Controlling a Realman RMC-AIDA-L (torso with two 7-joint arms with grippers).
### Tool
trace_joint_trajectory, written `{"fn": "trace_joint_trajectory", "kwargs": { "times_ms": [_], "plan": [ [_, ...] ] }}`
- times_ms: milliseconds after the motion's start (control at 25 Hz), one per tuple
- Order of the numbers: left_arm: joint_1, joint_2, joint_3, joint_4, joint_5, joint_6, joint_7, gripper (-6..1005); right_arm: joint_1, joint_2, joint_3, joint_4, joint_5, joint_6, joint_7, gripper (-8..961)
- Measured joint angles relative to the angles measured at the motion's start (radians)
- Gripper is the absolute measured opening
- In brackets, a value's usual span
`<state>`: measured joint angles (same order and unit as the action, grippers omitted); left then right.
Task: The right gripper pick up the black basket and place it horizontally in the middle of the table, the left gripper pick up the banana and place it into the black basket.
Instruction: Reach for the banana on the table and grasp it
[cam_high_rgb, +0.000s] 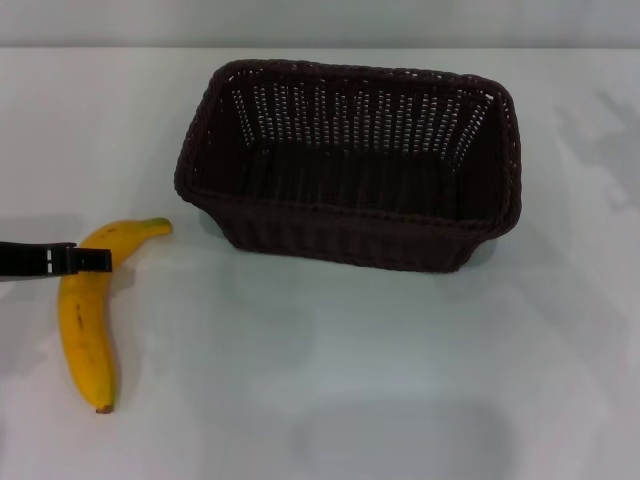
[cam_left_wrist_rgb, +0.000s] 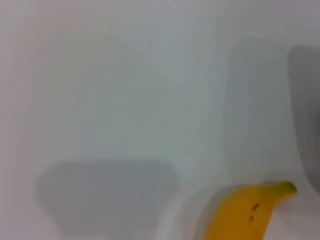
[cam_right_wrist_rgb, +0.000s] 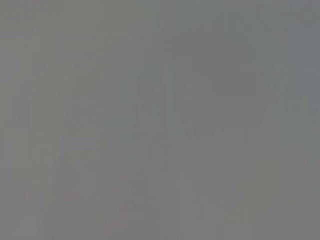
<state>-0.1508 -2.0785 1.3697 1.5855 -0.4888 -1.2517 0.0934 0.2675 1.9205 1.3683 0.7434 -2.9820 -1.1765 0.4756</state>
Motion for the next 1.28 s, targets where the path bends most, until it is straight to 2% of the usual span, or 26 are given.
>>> {"fn": "trace_joint_trajectory", "kwargs": {
  "times_ms": [1280],
  "plan": [
    [-0.021, 0.000, 0.042, -0.047, -0.002, 0.036, 0.012, 876, -0.006, 0.001, -0.001, 0.002, 0.000, -0.005, 0.000, 661]
  ]
}}
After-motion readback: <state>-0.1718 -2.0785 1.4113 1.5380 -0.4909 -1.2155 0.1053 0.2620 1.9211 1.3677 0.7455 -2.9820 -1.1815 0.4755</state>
